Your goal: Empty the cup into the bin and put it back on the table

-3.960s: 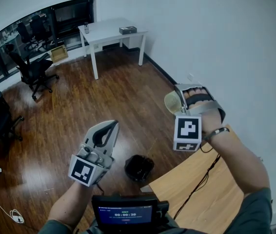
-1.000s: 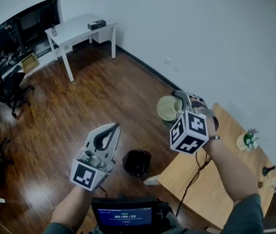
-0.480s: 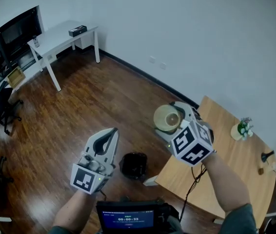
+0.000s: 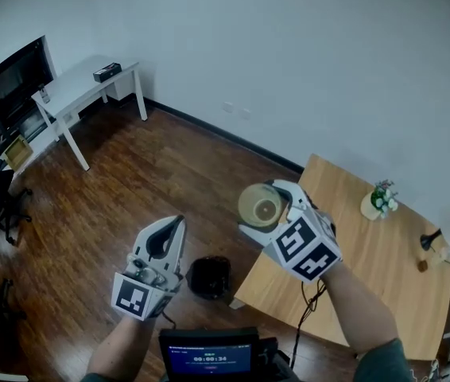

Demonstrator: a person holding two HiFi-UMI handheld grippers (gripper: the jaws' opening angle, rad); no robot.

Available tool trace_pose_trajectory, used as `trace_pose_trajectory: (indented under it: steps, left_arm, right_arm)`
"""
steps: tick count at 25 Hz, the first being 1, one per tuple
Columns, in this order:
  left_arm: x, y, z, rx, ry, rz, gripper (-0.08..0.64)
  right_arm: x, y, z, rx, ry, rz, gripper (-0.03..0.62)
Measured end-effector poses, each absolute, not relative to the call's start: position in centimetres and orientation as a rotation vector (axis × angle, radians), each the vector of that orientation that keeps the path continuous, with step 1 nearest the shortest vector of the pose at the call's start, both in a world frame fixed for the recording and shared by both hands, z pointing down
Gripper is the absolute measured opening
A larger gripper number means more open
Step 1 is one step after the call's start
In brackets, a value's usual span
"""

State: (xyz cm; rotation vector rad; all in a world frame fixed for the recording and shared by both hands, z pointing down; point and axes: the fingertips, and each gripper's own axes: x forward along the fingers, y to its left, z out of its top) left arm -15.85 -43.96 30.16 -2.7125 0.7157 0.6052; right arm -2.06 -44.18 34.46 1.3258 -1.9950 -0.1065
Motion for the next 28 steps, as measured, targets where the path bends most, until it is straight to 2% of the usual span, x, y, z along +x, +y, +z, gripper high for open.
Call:
trace_pose_trajectory:
  steps: [12,28]
  left_arm:
    - [-9.6,-36.9,28.6,-2.726,0.589,0.631,-0.002]
    - [2.2,-25.4,27.2,-2.818,0.272,0.651,-0.002]
  right_arm:
    - [2.5,-35.7,32.0,1.450,-2.046,-0.055,0.397]
    - [12.3,-22.1,30.5,1.682,-1.977,0.039,0.397]
